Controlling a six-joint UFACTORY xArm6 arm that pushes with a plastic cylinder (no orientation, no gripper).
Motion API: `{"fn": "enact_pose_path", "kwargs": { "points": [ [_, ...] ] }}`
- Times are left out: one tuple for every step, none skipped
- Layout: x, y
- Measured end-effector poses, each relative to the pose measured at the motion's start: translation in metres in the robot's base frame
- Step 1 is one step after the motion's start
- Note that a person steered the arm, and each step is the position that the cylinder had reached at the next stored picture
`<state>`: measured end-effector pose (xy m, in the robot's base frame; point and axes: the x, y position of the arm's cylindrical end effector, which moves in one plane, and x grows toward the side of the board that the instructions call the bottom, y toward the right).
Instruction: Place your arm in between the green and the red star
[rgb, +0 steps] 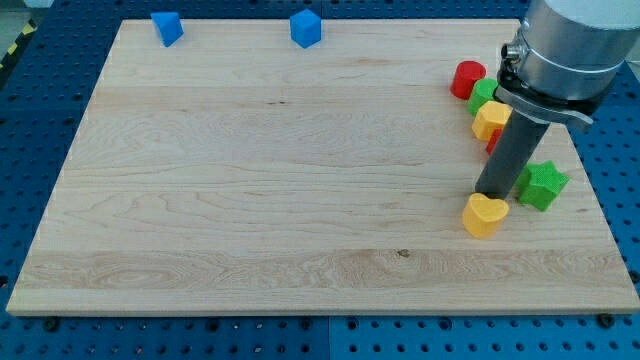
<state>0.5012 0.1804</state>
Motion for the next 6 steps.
{"fn": "enact_pose_path", "kwargs": {
  "points": [
    [-0.013, 0.0],
    [-0.037, 0.0],
    [-0.062, 0.0],
    [-0.067, 0.0],
    [-0.066, 0.005],
    [-0.038, 0.009]
  ]
}}
